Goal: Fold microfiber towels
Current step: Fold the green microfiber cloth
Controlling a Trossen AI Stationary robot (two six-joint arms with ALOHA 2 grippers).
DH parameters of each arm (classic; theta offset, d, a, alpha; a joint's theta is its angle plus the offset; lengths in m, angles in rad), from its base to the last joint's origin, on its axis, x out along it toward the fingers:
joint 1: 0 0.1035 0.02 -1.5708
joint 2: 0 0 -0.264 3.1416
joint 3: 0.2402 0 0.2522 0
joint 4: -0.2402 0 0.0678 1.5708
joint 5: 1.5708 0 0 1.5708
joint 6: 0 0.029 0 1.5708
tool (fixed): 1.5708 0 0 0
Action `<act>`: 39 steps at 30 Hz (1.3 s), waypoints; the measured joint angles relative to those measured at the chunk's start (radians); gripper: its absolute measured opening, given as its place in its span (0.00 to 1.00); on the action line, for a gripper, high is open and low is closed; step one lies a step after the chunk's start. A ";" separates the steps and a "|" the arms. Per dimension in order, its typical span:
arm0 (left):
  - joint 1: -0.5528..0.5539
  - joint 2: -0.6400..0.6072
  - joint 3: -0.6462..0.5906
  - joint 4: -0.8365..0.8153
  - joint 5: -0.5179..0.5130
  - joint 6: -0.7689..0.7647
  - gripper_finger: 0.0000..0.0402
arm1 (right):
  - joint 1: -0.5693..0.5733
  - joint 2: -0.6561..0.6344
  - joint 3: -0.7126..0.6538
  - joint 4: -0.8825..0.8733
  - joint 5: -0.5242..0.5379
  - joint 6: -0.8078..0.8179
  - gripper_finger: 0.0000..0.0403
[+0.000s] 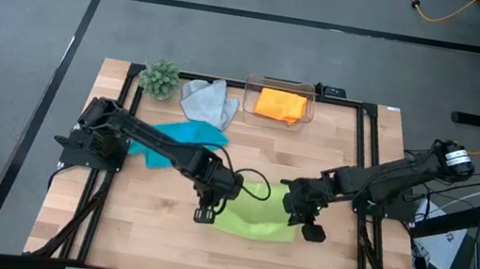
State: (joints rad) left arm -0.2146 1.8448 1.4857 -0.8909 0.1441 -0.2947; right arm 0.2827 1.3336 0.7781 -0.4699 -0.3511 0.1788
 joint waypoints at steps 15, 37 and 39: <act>0.121 -0.046 -0.195 0.142 0.128 0.049 0.00 | -0.180 -0.002 -0.014 -0.043 -0.009 -0.075 0.01; 0.248 -0.047 -0.269 0.186 0.217 0.141 0.00 | -0.355 0.015 -0.129 0.074 -0.095 -0.133 0.01; 0.249 -0.047 -0.269 0.187 0.217 0.141 0.00 | -0.363 0.015 -0.129 0.079 -0.095 -0.134 0.01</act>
State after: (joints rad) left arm 0.0345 1.7973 1.2167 -0.7040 0.3614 -0.1535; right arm -0.0802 1.3483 0.6495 -0.3905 -0.4465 0.0451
